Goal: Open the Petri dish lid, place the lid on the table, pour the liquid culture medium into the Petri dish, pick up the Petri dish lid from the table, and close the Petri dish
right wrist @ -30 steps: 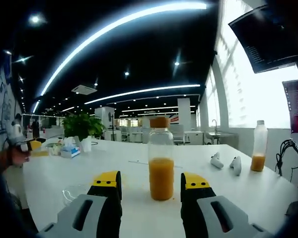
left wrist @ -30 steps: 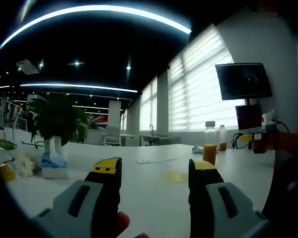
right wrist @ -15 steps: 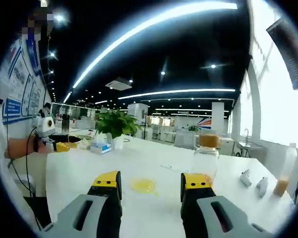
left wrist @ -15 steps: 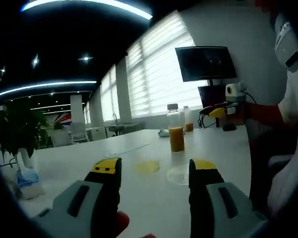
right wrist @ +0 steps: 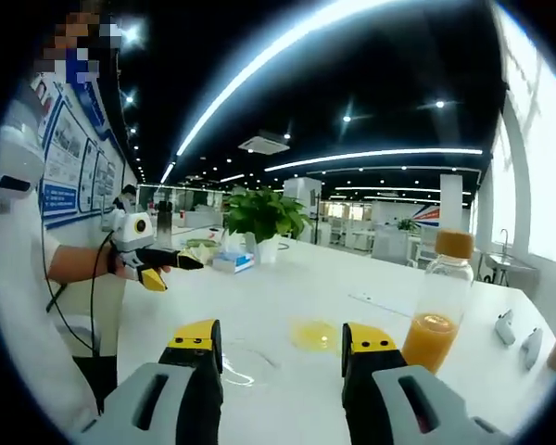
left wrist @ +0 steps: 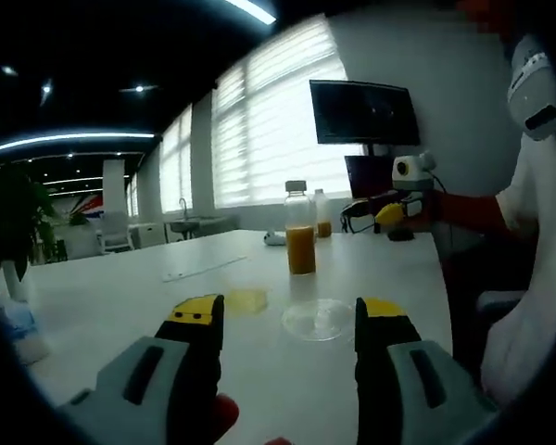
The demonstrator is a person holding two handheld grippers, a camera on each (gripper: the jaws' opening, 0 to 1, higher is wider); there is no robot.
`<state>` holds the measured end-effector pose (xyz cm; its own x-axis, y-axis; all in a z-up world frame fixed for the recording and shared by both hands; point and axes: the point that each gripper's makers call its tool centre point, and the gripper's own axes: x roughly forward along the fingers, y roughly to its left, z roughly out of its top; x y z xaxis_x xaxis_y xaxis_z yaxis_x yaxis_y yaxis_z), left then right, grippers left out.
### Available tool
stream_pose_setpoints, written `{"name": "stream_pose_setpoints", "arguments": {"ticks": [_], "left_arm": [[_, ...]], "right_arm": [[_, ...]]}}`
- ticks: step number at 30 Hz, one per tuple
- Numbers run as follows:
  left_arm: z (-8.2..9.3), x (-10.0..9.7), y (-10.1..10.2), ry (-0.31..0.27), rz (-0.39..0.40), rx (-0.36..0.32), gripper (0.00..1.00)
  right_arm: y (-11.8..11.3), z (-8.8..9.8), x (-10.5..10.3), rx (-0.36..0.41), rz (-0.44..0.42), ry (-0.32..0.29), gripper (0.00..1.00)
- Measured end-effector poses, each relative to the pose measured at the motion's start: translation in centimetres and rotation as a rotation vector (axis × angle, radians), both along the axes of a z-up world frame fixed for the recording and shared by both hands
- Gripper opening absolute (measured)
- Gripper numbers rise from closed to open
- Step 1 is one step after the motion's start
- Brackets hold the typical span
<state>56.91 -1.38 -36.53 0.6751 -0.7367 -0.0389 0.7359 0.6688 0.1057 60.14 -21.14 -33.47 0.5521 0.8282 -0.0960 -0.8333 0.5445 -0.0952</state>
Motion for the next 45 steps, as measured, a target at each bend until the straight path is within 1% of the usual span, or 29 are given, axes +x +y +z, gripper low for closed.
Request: {"name": "stream_pose_setpoints", "arguments": {"ticks": [6, 10, 13, 17, 21, 23, 26, 30, 37, 45], "left_arm": [[-0.7, 0.3, -1.1, 0.014, -0.034, 0.03, 0.5], [-1.0, 0.6, -1.7, 0.024, -0.046, 0.022, 0.5], [-1.2, 0.6, -2.1, 0.024, -0.062, 0.028, 0.5], [-1.4, 1.1, -2.2, 0.031, -0.071, 0.029, 0.51], [-2.5, 1.7, -2.1, 0.05, -0.077, 0.05, 0.52], [-3.1, 2.0, -2.3, 0.069, -0.091, 0.059, 0.52], [-4.0, 2.5, -2.7, 0.089, -0.108, 0.077, 0.53], [-5.0, 2.9, -3.5, 0.106, -0.132, 0.112, 0.54], [-5.1, 3.1, -4.3, 0.113, -0.148, 0.126, 0.55], [-5.9, 2.9, -4.8, 0.133, -0.178, 0.149, 0.56]], "right_arm": [[1.0, -1.6, 0.0, -0.035, 0.045, 0.01, 0.51], [1.4, -2.4, -0.2, -0.05, 0.063, 0.018, 0.51], [1.5, -2.6, -0.2, -0.056, 0.078, 0.017, 0.52], [1.9, -3.2, -0.1, -0.072, 0.097, 0.02, 0.53], [2.1, -4.1, 0.2, -0.091, 0.124, 0.026, 0.54], [2.3, -4.7, 0.4, -0.105, 0.14, 0.038, 0.54], [2.8, -5.5, 0.6, -0.123, 0.172, 0.06, 0.55], [3.5, -6.7, 0.8, -0.156, 0.204, 0.069, 0.56], [3.9, -7.7, 0.9, -0.18, 0.224, 0.084, 0.57], [4.6, -8.9, 0.9, -0.212, 0.256, 0.103, 0.58]]}}
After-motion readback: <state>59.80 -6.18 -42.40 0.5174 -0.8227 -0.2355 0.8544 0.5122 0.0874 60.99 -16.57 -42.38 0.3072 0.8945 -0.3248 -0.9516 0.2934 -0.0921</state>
